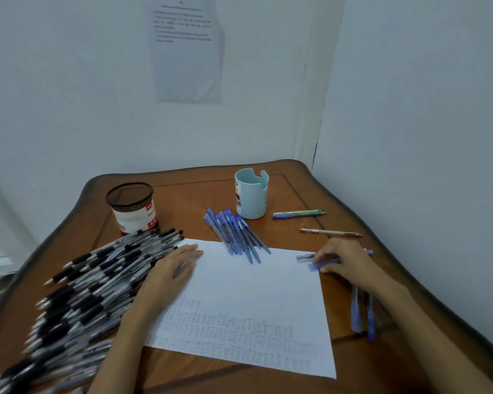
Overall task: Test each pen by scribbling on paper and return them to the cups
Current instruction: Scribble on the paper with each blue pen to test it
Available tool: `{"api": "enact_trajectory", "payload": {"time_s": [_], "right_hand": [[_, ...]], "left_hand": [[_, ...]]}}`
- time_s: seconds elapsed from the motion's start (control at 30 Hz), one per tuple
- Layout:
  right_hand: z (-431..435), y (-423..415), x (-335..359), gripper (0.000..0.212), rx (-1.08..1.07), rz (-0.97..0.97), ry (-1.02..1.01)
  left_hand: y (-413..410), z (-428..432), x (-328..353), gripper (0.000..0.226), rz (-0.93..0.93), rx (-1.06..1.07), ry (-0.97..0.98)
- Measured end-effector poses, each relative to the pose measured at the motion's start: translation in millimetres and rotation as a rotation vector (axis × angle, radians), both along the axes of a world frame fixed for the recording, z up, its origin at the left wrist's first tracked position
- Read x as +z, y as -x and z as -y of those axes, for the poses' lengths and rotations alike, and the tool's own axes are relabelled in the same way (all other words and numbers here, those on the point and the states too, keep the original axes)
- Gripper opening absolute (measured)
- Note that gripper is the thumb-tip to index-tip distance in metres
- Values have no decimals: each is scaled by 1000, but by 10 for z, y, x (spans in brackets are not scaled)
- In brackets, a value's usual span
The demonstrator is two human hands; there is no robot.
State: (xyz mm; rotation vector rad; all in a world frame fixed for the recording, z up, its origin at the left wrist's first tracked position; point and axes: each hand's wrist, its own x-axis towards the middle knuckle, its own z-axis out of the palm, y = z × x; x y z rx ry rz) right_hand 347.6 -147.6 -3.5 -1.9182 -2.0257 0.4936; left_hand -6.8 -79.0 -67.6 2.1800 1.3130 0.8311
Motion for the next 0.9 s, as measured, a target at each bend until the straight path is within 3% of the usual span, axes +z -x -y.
{"api": "enact_trajectory", "payload": {"time_s": [0.13,0.2,0.3,0.6,0.9], "right_hand": [[-18,29,-88,17,10,61,-94],[-12,139,-97,16,9,-64,-257],[-41,475,-70,34,100,-224,-449],[-346,1510,-263,27,150,-339,-367],[-171,1569,-166,42,-16,-128,-311]], "left_hand": [[-4,-4,7,32,8,-2,17],[-4,-3,10,32,2,5,13],[-10,3,14,32,-18,11,-3],[-5,3,30,31,-48,24,-32],[-9,-17,28,33,-95,27,-54]]}}
